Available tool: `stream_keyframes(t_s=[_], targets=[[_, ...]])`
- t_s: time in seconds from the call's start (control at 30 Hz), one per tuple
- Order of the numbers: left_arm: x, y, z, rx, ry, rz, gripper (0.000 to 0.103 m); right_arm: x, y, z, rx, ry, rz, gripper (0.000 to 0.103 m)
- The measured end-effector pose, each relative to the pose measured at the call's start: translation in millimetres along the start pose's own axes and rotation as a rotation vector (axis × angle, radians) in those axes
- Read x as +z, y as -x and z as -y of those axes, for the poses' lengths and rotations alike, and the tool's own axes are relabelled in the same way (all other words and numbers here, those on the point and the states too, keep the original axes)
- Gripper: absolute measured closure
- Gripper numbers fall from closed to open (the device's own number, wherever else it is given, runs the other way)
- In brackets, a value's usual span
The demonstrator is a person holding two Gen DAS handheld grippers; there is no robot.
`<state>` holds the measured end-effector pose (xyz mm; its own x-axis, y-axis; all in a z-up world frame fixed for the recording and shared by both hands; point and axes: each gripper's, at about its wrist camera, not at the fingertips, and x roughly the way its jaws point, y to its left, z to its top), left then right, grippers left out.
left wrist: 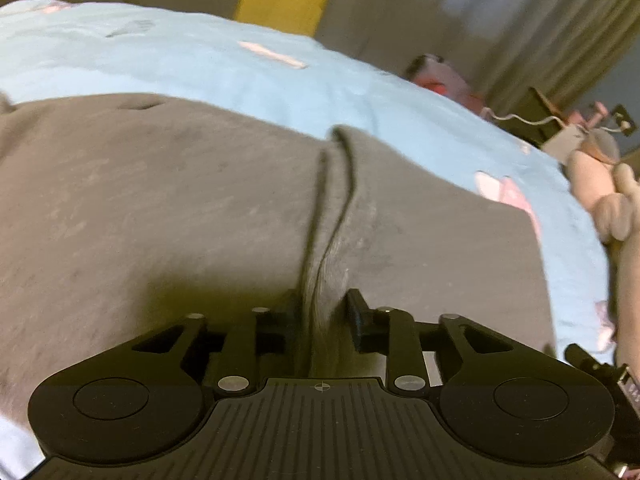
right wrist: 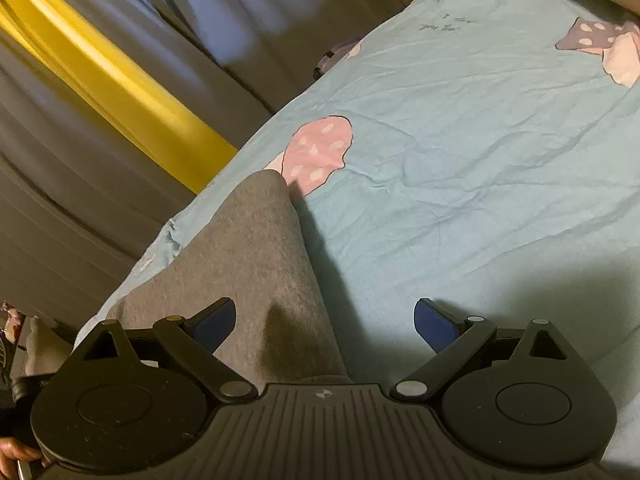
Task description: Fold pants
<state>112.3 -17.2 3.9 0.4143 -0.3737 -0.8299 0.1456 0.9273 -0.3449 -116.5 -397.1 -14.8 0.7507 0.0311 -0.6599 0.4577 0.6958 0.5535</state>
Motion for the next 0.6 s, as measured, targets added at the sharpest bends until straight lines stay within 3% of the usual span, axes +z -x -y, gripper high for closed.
stream_keyframes(t_s=[0.13,0.23,0.33,0.37,0.43,0.6], targets=[[-13,7,-9,-0.085,-0.001,-0.043,0.052,0,-2,-1,-0.008,0.01,-0.004,0.007],[-27,1,-15,-0.095,0.012,-0.105,0.052,-1,-3,-4,-0.011,0.018,-0.005,0.007],[-39,0,-20,-0.126,0.025,-0.099,0.055,-4,-1,-8,-0.021,0.043,-0.002,0.007],[-41,1,-20,-0.137,0.03,-0.094,0.058,-4,-1,-9,-0.024,0.051,0.002,0.007],[-42,0,-22,-0.115,0.044,-0.089,0.078,-5,-1,-10,-0.029,0.062,0.005,0.007],[-44,16,-27,-0.105,0.039,-0.029,0.089,-6,0,-13,-0.048,0.068,0.011,0.007]])
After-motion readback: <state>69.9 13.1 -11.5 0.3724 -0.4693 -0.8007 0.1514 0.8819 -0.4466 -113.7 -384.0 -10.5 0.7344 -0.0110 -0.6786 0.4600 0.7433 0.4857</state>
